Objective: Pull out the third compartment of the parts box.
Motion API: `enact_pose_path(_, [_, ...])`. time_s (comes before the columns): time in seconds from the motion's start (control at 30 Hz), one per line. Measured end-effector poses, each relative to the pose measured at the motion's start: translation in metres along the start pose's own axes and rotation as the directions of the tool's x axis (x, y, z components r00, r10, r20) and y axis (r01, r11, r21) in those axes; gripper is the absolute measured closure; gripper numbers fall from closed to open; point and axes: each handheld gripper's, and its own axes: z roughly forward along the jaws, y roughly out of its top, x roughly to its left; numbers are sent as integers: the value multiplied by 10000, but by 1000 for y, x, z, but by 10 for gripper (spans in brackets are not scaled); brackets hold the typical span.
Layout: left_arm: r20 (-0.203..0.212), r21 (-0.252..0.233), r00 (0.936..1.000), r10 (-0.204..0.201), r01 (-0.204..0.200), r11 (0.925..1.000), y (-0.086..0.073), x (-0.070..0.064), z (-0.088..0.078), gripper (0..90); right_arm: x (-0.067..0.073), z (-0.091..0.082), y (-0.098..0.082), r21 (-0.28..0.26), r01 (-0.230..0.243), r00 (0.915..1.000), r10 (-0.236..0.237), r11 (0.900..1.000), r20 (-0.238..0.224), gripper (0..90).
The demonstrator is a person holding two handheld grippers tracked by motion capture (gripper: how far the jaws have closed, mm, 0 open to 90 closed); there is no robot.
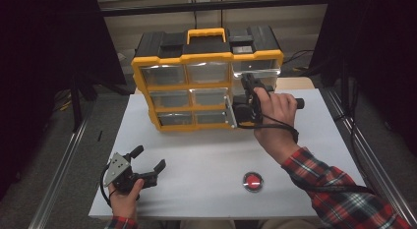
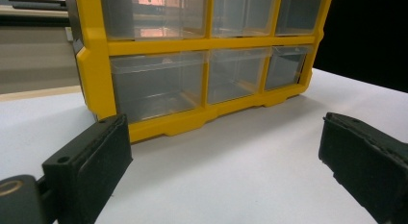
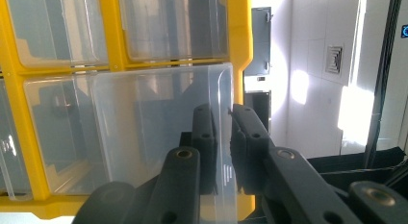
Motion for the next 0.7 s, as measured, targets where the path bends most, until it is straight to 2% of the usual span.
enact_pose_path(0.37, [30,-21,10000,26,-26,10000,0,0,0,42,-1,-2,1,-73,130,9999,-130,9999,13,811])
enact_pose_path(0.47, [4,-33,9999,101,-101,9999,0,1,0,42,1,-4,1,29,6,10000,-6,10000,3,810])
enact_pose_path(0.53, [7,-37,9999,103,-103,9999,0,1,0,42,0,-4,1,-68,189,9998,-189,9998,36,810])
enact_pose_path(0.7, [33,-29,10000,37,-37,10000,0,0,0,42,0,-5,1,-6,82,10000,-82,10000,-8,811])
